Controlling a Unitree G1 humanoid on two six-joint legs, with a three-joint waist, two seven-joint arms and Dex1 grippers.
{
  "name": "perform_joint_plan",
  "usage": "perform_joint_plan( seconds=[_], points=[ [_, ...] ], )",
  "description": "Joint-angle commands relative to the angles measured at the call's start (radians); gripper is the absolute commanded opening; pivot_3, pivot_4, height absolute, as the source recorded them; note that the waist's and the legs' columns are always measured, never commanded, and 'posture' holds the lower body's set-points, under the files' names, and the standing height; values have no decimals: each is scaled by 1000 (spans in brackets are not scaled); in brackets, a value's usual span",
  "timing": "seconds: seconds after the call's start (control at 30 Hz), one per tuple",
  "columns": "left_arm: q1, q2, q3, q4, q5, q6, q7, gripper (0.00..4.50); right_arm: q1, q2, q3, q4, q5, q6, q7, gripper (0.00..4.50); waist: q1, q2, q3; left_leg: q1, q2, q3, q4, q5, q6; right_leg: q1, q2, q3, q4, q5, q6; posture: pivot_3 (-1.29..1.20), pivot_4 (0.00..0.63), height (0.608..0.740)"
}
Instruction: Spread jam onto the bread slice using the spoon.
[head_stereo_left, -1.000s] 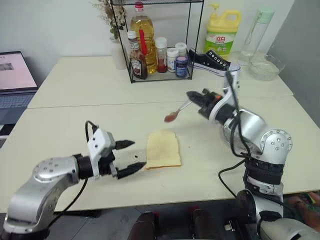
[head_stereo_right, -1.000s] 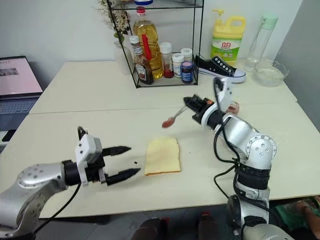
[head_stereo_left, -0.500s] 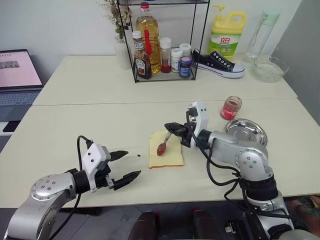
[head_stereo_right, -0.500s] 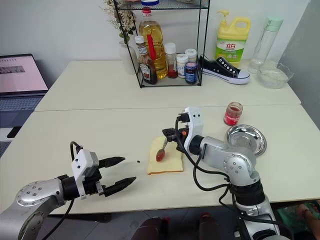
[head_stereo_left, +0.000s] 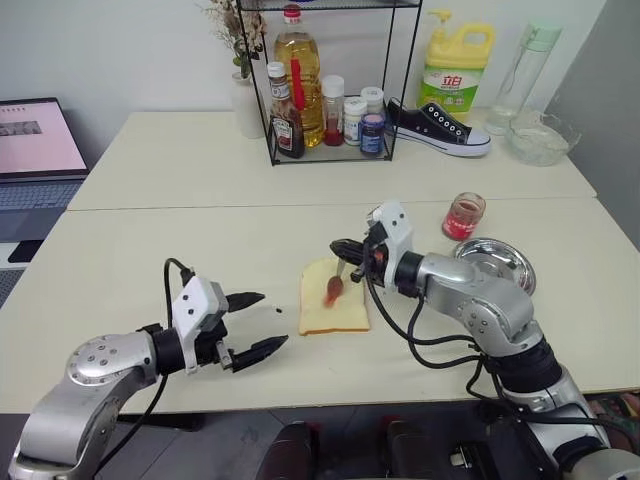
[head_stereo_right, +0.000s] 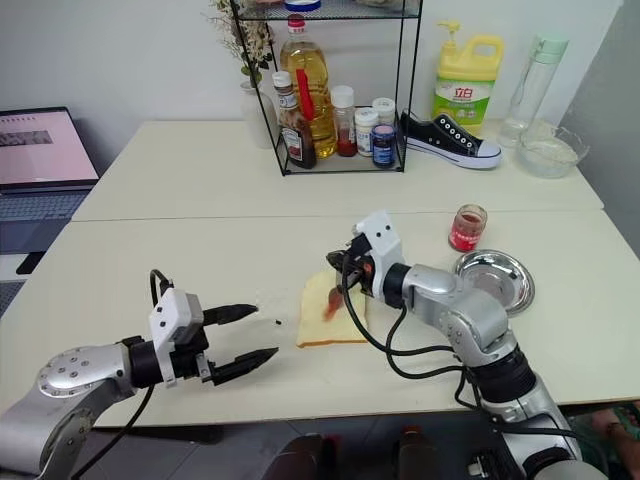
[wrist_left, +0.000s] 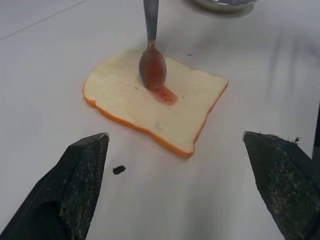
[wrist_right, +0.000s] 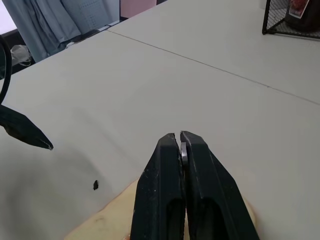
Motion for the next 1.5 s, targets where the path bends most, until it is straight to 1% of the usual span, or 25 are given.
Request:
perform_joint_plan(
  seconds=[0.03, 0.2, 0.33, 0.43, 0.57, 0.67, 0.73, 0.8, 0.9, 1.07, 1.27, 1.3, 1.37, 1.43, 1.47, 1.5],
  points=[
    [-17, 12, -2, -7, -12, -8, -7, 4500, -40, -11, -55, -14, -32, -14, 26, 43, 0, 0, 0, 0, 0, 0, 0, 0, 0, 0, 0, 0, 0, 0, 0, 0, 150, 740],
    [-31, 9, -13, -4, -10, -10, -10, 4500, -54, -2, -101, -32, -29, 20, 45, 43, 0, 0, 0, 0, 0, 0, 0, 0, 0, 0, -1, 0, 0, 0, 0, 0, 150, 740],
    [-43, 20, -14, -5, -21, -5, -25, 4500, -61, 59, -244, -55, 135, 166, 13, 43, -1, 0, 0, 0, 0, 0, 0, 0, 0, 0, -2, 0, 0, 0, 0, 0, 150, 740],
    [-57, 25, -14, -4, -30, 4, -34, 4500, -54, 119, -319, -39, 221, 252, -33, 43, -1, 0, 0, 0, 0, 0, 0, 0, 0, 0, -3, 0, 0, 0, 0, 0, 150, 740],
    [-64, 20, -24, -9, -32, 12, -34, 4500, -49, 199, -331, 54, 199, 245, -77, 43, -2, 0, 0, 0, 0, 0, -1, 0, 0, 0, -2, 0, 0, 0, 0, 0, 150, 740],
    [-59, 19, -27, -19, -35, 17, -36, 4500, -55, 229, -308, 107, 158, 207, -80, 43, -2, 0, 0, 0, 0, 0, -1, 0, 0, -1, -1, 0, 0, 0, 0, 0, 150, 740],
    [-59, 23, -27, -19, -36, 16, -37, 4500, -38, 197, -215, 113, 68, 137, -27, 43, -2, 0, 0, 0, 0, 0, 0, 0, 0, -1, 0, 0, 0, 0, 0, 0, 150, 740],
    [-59, 26, -26, -19, -38, 16, -36, 4500, -11, 167, -152, 111, 8, 86, 16, 43, -2, 0, 0, 0, 0, 0, 0, 0, 0, -1, 0, 0, 0, 0, 0, 0, 150, 740],
    [-58, 28, -22, -19, -37, 16, -36, 4500, 9, 132, -113, 103, -46, 34, 55, 43, -3, 0, 0, 0, 0, 0, 0, 0, 0, -1, 0, 0, 0, 0, 0, 0, 150, 740],
    [-57, 27, -19, -18, -36, 15, -33, 4500, 9, 91, -122, 77, -90, -15, 80, 43, 0, 0, 0, 0, 0, 0, 0, 0, 0, 0, 0, 0, 0, 0, 0, 0, 150, 740],
    [-74, 25, -26, 3, -29, 8, -37, 4500, -7, 49, -168, 24, -80, 6, 85, 43, 2, 0, 0, 0, -1, -1, 0, 0, 0, 0, -1, 0, 0, 0, 0, 0, 150, 740],
    [-77, 25, -28, 5, -28, 7, -38, 4500, -10, 49, -188, 14, -61, 27, 79, 43, 2, 0, 0, 0, -1, -1, 0, 0, 0, 0, -1, 0, 0, 0, 0, 0, 150, 740],
    [-84, 26, -30, 13, -27, 5, -42, 4500, -26, 96, -303, -2, 72, 141, 30, 43, 2, 0, 0, 0, -1, -1, 0, 0, 0, 0, -1, 0, 0, 0, 0, 0, 150, 740],
    [-90, 26, -31, 18, -26, 4, -45, 4500, -40, 174, -452, 14, 271, 291, -50, 43, 0, 0, 0, 0, -1, -1, 0, 0, 0, 0, -1, 0, 0, 0, 0, 0, 150, 740],
    [-93, 26, -33, 20, -26, 4, -46, 4500, -43, 211, -508, 34, 351, 341, -87, 43, 0, 0, 0, 0, 0, -1, 0, 0, 0, 0, -1, 0, 0, 0, 0, 0, 150, 740],
    [-95, 25, -34, 21, -26, 4, -47, 4500, -43, 235, -542, 45, 392, 375, -114, 43, -1, 0, 0, 0, 0, -1, -1, 0, 0, 0, -2, 0, 0, 0, 0, 0, 150, 740]
  ],
)
